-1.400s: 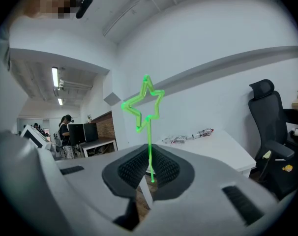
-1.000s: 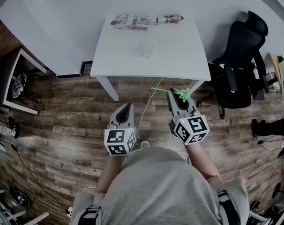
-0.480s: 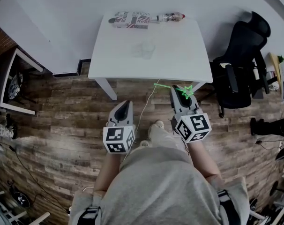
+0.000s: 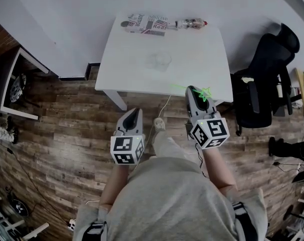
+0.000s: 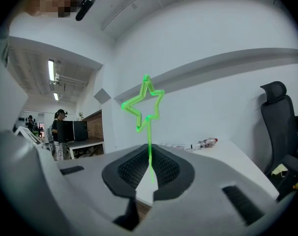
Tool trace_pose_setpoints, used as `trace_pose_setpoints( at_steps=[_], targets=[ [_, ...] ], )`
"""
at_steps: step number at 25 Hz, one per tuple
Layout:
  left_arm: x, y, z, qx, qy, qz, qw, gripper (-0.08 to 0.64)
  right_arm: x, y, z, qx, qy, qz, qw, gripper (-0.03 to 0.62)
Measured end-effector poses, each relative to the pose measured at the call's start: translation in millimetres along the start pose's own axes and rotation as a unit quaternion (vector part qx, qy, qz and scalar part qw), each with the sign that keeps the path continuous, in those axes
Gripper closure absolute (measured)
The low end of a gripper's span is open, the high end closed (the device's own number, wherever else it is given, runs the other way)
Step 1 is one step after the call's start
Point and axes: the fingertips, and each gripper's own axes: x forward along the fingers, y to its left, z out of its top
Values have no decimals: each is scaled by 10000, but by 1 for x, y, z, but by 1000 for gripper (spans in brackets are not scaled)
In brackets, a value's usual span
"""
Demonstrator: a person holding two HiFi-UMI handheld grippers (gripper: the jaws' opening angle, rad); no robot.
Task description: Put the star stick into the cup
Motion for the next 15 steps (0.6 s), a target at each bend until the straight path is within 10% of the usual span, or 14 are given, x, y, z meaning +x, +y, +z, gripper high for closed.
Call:
trace_pose_setpoints(
  at_steps=[15],
  targets=[
    [87,28,0,-119,300,154,9994,546,105,-46,-12,92,185,245,9995,577]
  ],
)
